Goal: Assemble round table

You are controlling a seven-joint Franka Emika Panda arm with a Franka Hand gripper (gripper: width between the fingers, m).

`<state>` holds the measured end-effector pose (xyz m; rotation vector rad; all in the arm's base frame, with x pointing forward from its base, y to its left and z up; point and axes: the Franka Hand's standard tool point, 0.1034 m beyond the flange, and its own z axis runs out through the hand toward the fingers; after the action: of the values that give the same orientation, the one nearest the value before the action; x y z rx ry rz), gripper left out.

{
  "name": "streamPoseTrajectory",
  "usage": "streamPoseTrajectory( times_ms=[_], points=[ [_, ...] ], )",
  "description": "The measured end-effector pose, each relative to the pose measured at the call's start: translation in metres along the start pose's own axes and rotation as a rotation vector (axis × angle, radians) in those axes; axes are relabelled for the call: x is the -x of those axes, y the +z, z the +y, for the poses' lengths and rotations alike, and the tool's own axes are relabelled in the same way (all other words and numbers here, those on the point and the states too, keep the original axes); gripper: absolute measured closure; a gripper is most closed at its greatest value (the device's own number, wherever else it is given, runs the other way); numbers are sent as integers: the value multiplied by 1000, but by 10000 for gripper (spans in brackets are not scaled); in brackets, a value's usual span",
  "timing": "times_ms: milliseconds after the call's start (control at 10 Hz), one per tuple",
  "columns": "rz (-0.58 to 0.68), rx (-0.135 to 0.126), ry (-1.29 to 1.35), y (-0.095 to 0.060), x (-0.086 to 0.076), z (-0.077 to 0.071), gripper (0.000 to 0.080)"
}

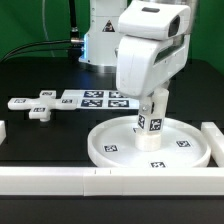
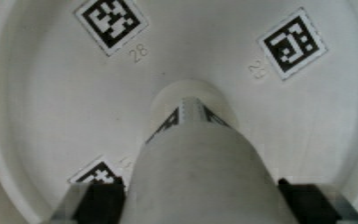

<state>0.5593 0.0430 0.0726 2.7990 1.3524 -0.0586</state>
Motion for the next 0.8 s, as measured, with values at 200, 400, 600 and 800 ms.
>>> streamPoseTrajectory(
  times_ms=[200, 400, 600, 800],
  points=[
    [23, -33, 237, 1, 4, 0, 388],
    [44, -60, 522, 2, 4, 0, 388],
    [41, -68, 695, 1, 3, 0, 388],
    [39, -69, 777, 1, 3, 1, 388]
  ],
)
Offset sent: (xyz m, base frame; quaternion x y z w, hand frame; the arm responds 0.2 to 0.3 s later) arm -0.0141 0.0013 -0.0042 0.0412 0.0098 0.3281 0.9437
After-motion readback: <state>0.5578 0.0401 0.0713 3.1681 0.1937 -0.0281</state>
